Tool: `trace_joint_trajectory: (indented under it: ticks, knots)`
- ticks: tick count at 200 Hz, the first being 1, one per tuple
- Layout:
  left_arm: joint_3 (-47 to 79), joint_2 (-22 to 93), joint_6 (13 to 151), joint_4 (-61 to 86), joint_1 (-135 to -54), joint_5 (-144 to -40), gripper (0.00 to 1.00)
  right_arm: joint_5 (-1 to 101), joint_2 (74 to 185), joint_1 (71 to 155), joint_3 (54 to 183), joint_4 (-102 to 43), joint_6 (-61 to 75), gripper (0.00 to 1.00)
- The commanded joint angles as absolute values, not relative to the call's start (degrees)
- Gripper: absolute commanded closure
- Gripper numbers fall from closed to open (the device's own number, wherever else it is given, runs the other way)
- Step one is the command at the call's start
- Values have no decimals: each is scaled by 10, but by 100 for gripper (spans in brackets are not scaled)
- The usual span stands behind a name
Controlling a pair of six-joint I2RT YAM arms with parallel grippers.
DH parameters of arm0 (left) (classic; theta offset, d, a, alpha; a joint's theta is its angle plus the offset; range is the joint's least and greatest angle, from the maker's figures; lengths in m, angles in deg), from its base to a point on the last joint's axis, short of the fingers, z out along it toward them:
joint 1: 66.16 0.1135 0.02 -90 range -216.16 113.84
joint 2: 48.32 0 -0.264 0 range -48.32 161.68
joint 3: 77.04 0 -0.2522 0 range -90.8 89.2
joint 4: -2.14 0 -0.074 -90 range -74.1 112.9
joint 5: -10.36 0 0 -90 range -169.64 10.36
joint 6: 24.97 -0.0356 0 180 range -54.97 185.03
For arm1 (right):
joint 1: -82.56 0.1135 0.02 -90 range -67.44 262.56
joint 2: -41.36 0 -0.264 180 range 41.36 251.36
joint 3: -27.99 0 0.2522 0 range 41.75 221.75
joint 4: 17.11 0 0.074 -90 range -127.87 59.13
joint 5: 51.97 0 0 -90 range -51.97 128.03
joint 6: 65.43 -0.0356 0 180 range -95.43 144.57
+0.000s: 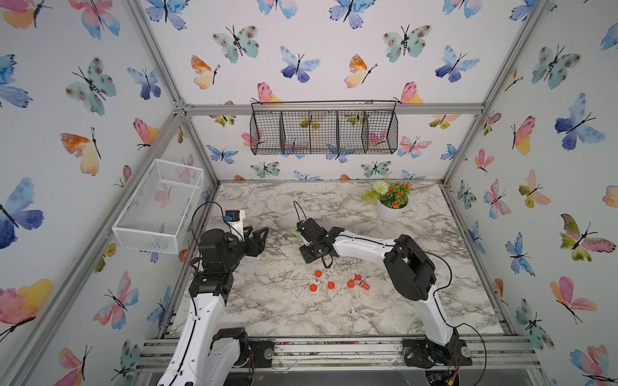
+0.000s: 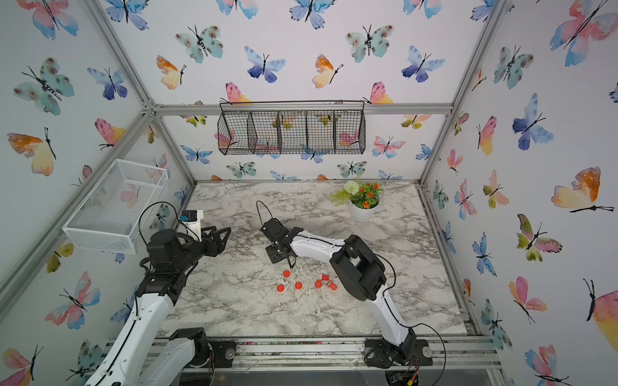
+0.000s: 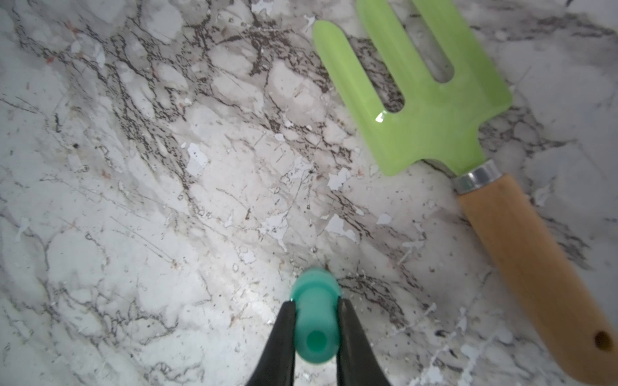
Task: Close the stamp cap
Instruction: Close the cover of the stamp.
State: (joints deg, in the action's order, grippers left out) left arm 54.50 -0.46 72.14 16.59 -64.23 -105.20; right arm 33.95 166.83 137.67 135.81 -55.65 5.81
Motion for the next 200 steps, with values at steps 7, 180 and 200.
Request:
trace_joint_trajectory:
  ticks: [7, 180, 200]
  knots:
    - [537, -3, 724, 158, -638, -1064, 36, 346, 1703, 1381, 1354, -601, 64, 90]
    - [538, -3, 724, 159, -633, -1064, 36, 428, 1791, 1394, 1245, -596, 17, 97]
    - [538, -3, 724, 159, -632, -1064, 36, 449, 1800, 1394, 1245, -591, 12, 97]
